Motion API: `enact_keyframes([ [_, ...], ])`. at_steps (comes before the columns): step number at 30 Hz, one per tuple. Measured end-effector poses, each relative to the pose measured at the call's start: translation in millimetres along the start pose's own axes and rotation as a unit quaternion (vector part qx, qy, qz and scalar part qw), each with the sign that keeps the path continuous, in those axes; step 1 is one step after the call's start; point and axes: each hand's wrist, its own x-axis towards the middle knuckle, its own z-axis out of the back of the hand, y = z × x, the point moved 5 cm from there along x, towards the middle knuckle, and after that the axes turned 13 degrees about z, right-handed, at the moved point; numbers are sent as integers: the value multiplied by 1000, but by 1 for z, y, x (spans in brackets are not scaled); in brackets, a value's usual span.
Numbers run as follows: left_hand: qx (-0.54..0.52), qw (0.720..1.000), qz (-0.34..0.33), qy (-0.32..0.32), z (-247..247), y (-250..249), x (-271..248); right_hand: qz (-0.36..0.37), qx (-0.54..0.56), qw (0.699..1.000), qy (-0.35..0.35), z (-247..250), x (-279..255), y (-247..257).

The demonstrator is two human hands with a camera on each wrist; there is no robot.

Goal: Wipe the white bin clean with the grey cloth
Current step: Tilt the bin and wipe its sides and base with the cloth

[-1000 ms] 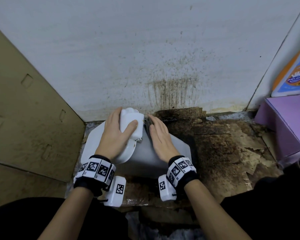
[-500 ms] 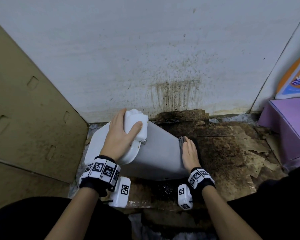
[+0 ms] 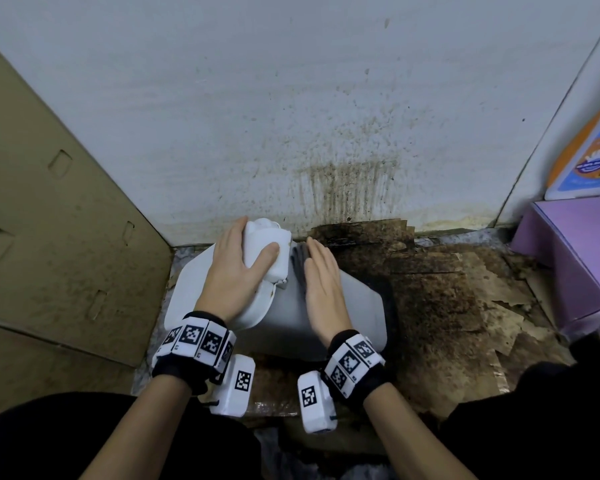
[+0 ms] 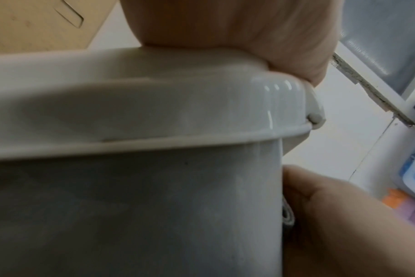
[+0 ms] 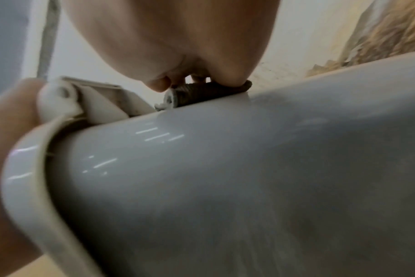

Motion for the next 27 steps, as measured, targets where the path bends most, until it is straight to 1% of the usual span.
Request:
enact_keyframes([
  [2,-2,1000,1,-2,1,1,0,30,-10,999,19,-6,-3,8],
  [5,-4,1000,0,1,2,0,-1,77,-66,995,25,-4,-9,2],
  [7,-7,1000,-2,3,1,-1,0,80,-85,993,23,1,-10,-9],
  [11,-9,1000,8,5,0,2,3,29,-89,995,20,17,-15,-38],
  [14,-9,1000,12,7,1,2,2,-23,-123,992,-1,34,-27,-75],
  [16,-10,1000,12,7,1,1,2,-63,-157,985,-15,47,-37,-96],
  [18,-9,1000,14,10,-1,-1,2,-132,-143,980,-24,58,-46,-107],
  [20,-8,1000,19,13,-2,-2,3,-171,-122,977,-23,63,-52,-108],
  [24,-14,1000,21,10,0,1,5,-170,-139,975,-36,55,-53,-102],
  [25,-14,1000,21,9,1,2,5,-169,-146,973,-60,53,-55,-101],
  [27,-14,1000,20,8,1,1,6,-121,-114,979,-114,40,-58,-96],
])
